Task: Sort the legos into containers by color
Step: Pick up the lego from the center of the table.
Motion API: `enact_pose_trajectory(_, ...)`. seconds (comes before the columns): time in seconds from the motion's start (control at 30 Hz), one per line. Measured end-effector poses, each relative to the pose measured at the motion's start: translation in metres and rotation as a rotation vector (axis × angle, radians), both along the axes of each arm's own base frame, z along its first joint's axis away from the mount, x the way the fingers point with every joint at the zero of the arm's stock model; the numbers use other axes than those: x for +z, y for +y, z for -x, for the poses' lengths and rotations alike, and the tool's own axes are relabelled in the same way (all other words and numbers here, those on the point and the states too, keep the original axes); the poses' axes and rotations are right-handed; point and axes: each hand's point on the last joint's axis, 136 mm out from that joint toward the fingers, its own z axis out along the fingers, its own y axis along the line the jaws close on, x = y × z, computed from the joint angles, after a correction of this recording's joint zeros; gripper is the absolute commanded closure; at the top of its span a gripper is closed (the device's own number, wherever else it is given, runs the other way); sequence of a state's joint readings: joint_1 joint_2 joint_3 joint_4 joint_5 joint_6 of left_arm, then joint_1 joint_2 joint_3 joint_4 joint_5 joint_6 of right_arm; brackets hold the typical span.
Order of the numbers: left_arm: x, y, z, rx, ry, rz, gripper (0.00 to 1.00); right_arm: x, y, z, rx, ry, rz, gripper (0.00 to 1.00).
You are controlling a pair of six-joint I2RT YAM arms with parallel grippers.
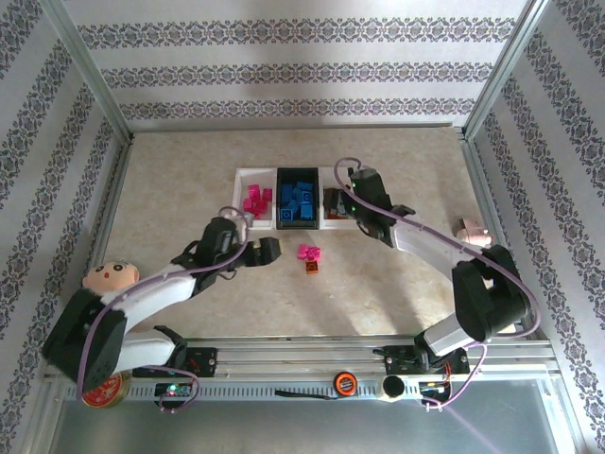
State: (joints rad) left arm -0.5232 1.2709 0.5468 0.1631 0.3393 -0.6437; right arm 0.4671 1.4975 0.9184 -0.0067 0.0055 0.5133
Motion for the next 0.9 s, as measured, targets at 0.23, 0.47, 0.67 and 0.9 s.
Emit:
enact_pose_trajectory(0.23, -0.015, -0.074, -0.027, -0.162, -0.026, -0.108, 0.30, -0.025, -0.017, 0.047, -0.001, 0.053, -0.005, 0.33)
enact_pose_trajectory(0.47, -0.071, -0.073, -0.032, -0.163, 0.072, -0.208, 0.35, -0.004, -0.025, 0.063, -0.002, -0.009, -0.039, 0.33)
enact_pose_trajectory(0.67, -0.073, -0.065, -0.035, -0.130, 0.060, -0.233, 0.44, 0.003, -0.026, 0.065, -0.004, -0.027, -0.052, 0.33)
enact_pose_trajectory(0.9, -0.075, -0.053, -0.033, -0.105, 0.061, -0.242, 0.47, 0.000, -0.027, 0.066, -0.004, -0.021, -0.051, 0.33)
